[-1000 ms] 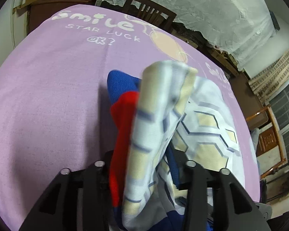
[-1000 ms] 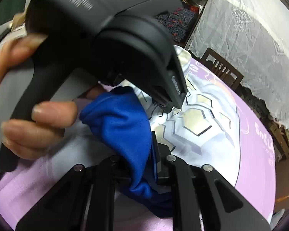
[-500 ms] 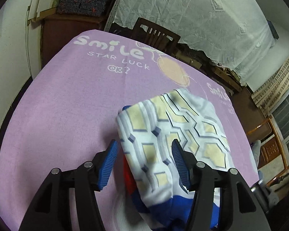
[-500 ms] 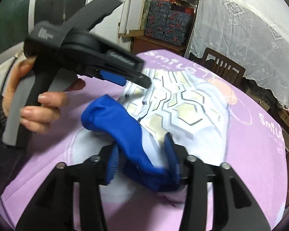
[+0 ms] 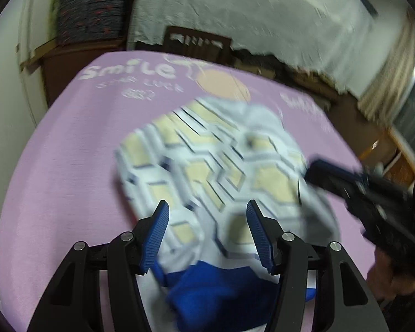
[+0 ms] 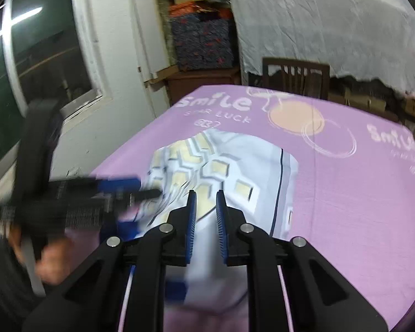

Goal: Fold large clothes

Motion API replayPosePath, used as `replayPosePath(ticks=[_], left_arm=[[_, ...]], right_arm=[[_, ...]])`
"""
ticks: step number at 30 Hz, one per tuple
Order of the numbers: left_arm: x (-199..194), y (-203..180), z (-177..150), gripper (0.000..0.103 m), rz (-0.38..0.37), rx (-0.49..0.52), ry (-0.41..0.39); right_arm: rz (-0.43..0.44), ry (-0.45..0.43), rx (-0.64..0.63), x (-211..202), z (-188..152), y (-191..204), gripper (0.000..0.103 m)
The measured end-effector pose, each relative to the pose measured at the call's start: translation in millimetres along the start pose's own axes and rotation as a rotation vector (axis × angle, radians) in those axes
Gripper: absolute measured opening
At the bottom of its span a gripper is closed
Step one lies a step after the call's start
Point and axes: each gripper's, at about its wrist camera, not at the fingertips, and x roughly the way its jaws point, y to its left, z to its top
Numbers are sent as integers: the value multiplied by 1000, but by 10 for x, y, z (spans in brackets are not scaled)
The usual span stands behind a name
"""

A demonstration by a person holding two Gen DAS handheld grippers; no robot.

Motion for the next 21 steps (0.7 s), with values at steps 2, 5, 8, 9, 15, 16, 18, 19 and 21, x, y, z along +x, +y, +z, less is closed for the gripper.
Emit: replayPosePath(ticks=[2, 5, 8, 9, 15, 16, 18, 19, 21], left_arm=[[105, -80, -51, 59, 40, 33, 3], [200, -90, -63, 60, 35, 27, 6], [286, -59, -48, 61, 39, 4, 16], [314, -56, -42, 61, 45, 1, 19], [326, -65, -19, 62, 67, -5, 17], [323, -69, -8, 62, 69, -8, 20], [282, -66, 8, 62, 82, -24, 32], [261, -72, 17, 61, 89, -29, 34], [151, -104, -6, 60, 116, -36, 27]], right_arm=[[-79, 38, 3, 174, -54, -98, 11], [-55, 75, 82, 338, -192, -393, 2], [-12, 69, 136, 360, -258, -546, 0], [-6, 66, 139, 375, -261, -567, 0], [-30, 64, 139, 383, -275, -529, 0], [-31, 73, 146, 374, -256, -524, 0], [-25, 83, 158, 358, -226, -519, 0], [-16, 84, 163, 307, -216, -508, 0], [-6, 72, 166, 145, -219, -483, 2]])
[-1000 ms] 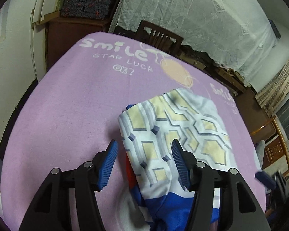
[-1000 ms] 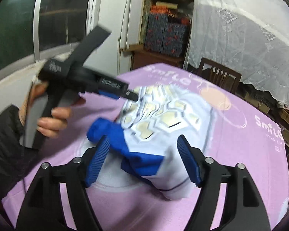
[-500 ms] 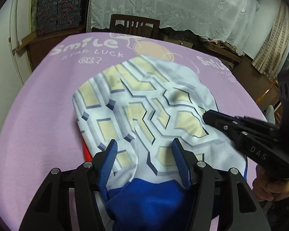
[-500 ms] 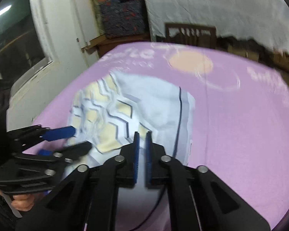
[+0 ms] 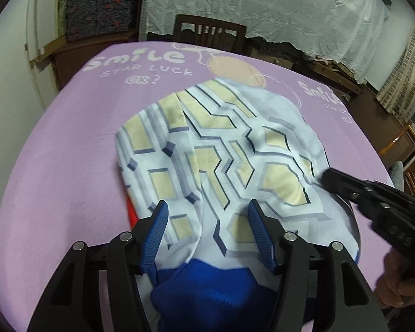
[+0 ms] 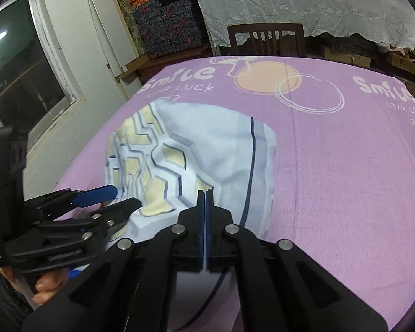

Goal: Fold large clothes

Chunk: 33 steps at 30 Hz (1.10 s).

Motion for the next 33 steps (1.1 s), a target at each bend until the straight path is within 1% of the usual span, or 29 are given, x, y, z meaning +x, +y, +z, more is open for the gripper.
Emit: replayPosePath(ticks=[2, 4, 7, 8, 9, 10, 11, 12, 13, 14, 15, 16, 18, 20, 25, 27, 28, 30, 33], left_arm=[[-96, -25, -40, 60, 18, -3, -2], [-274, -63, -114, 59, 31, -19, -13], [-555, -129, -227, 59, 35, -43, -46], [-694, -182, -285, 59, 39, -52, -64], [-794, -228, -332, 59, 43, -59, -75], [-939, -303, -409, 59, 50, -67, -89], [-1019, -355, -461, 60, 55, -68, -98], [-1153, -451, -552, 62, 66, -62, -112], [-1280, -549, -643, 67, 83, -54, -131], [-1365, -610, -699, 70, 97, -49, -146], [-1468, -681, -776, 76, 114, -45, -163], [-1588, -771, -872, 81, 137, -42, -181], [-1737, -867, -993, 83, 159, -36, -204], [-1878, -942, -1106, 86, 178, -39, -220], [-2121, -1024, -1266, 88, 252, -41, -264], [-2196, -1051, -1306, 90, 273, -26, -288], [-2222, -1068, -1320, 93, 282, -19, -297], [-2244, -1104, -1334, 94, 302, -2, -316], [-2200, -1130, -1293, 97, 313, 30, -318]], right_arm=[[3, -15, 2, -150, -24, 9, 4], [5, -33, 14, -359, -81, 8, 7], [29, -63, 52, -688, -215, 1, 10], [34, -75, 59, -802, -267, 12, 13], [37, -86, 64, -916, -322, 26, 20], [39, -101, 74, -1070, -406, 46, 24], [43, -111, 82, -1201, -484, 68, 34], [47, -117, 84, -1298, -542, 88, 39], [55, -125, 79, -1441, -639, 125, 40], [58, -128, 70, -1536, -705, 153, 43], [57, -131, 62, -1628, -764, 192, 49], [59, -137, 55, -1762, -850, 241, 52], [71, -149, 47, -1922, -950, 292, 62], [75, -168, 30, -2101, -1053, 363, 66], [72, -219, -2, -2423, -1228, 512, 77], [74, -231, -10, -2486, -1272, 542, 84], [74, -238, -19, -2515, -1290, 562, 85], [71, -245, -34, -2534, -1302, 596, 87], [77, -245, -45, -2471, -1278, 629, 88]])
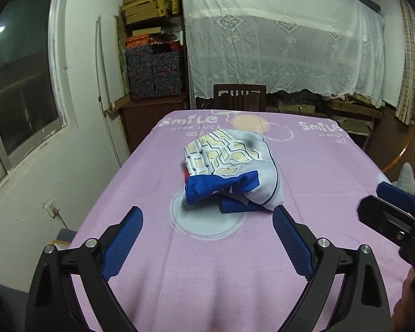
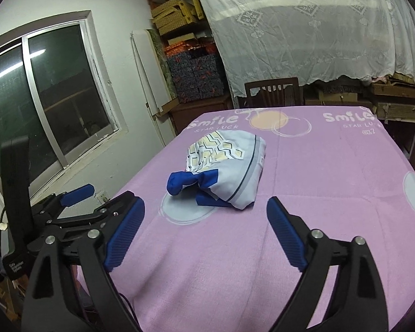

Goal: Fold large clothes

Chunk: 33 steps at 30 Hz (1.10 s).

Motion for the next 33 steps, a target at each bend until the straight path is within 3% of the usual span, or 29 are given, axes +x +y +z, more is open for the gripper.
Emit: replayPosePath(ticks=[6, 10, 14, 15, 18, 20, 24, 29, 31, 33], left_arm=[[502, 136, 183, 99, 6, -18, 45], [812, 203, 291, 99, 44, -6, 66], [1144, 291, 421, 99, 37, -7, 93], [1232, 314, 450, 99, 19, -10, 103], [1573, 426, 544, 99, -131, -37, 163], [1954, 598, 577, 99, -249, -117, 255], [2536, 835, 484, 97, -319, -230, 379], [2931, 936, 332, 97, -332, -271, 440], [2950, 886, 338, 97, -338, -249, 422], [2992, 766, 368, 88, -388, -217, 424]], right_arm=[[-17, 48, 30, 469, 178, -198, 88], [2, 94, 83, 878, 313, -407, 88], [27, 125, 101, 1209, 420, -537, 89], [36, 131, 103, 1276, 440, -563, 89], [83, 141, 127, 1541, 532, -720, 92], [104, 150, 167, 1711, 589, -874, 92], [125, 224, 286, 2165, 595, -1187, 93], [163, 320, 344, 2733, 451, -1300, 93], [199, 336, 367, 2911, 413, -1296, 94], [225, 329, 387, 3046, 394, -1285, 96]])
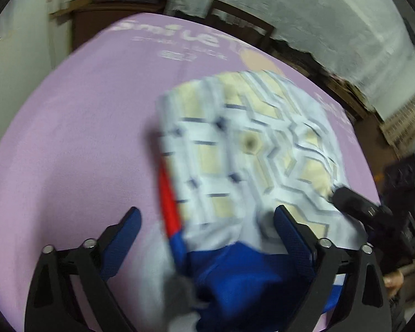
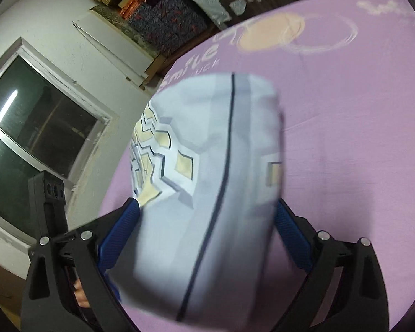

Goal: Fold large clothes

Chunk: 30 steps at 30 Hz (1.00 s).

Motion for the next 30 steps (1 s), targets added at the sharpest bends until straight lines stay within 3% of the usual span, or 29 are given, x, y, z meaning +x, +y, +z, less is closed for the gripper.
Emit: replayPosePath(ticks=[4, 5, 6, 9, 12, 18, 25, 26, 28, 30], left_arm=[[50, -129, 96, 74, -20, 32, -24], [42, -160, 104, 72, -23, 36, -31], [18, -203, 106, 67, -25, 47, -42], [-176, -376, 64, 56, 10, 94, -89], [-481, -463, -33, 50, 65, 109, -136], [-1302, -531, -401, 50, 80, 92, -233], [-2168, -834, -1067, 49, 215, 138, -355], [-2233, -853, -1143, 46, 222, 139, -362], [-2381, -892, -1342, 28, 246, 151, -372], [-2441, -906, -1483, 25, 315, 159, -372]], right_arm=[[-18, -16, -44, 103, 1, 54, 92], [-1, -18, -26, 93, 3, 33, 83], [33, -15, 5, 72, 8, -7, 73], [154, -3, 58, -5, 20, 10, 55], [266, 17, 78, -97, -58, 193, 49], [448, 28, 70, -458, -290, 566, 48], [582, 61, 26, -982, -808, 960, 48], [602, 71, 31, -1020, -872, 971, 48], [639, 103, 37, -1016, -1026, 1057, 48], [666, 133, 33, -1004, -1222, 1132, 48]])
